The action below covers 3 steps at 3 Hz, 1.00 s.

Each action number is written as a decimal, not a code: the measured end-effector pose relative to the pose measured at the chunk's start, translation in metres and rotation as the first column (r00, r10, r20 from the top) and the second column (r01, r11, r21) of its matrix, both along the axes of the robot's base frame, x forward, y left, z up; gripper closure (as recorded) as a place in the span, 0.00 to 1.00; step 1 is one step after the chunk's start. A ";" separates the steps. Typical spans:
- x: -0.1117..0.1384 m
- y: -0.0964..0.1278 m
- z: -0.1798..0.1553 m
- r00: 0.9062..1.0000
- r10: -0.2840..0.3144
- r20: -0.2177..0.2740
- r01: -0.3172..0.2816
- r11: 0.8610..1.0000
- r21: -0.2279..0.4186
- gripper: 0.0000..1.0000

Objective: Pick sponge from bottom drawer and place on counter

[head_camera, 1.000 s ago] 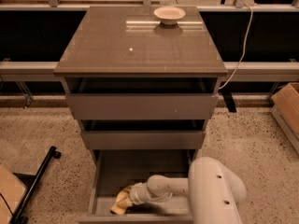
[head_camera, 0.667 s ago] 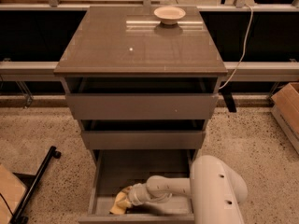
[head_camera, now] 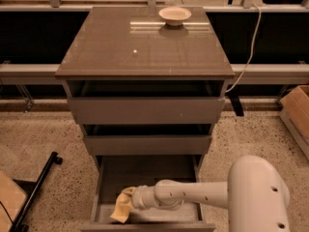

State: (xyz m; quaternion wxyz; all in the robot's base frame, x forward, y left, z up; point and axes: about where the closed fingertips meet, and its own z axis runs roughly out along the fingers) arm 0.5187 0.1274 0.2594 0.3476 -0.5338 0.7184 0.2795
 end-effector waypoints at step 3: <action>-0.078 -0.022 0.181 0.988 0.048 0.147 -0.069 0.988 0.141 1.00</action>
Offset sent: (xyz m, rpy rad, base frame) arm -0.0992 -0.0255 0.1976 0.1827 -0.1542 0.0825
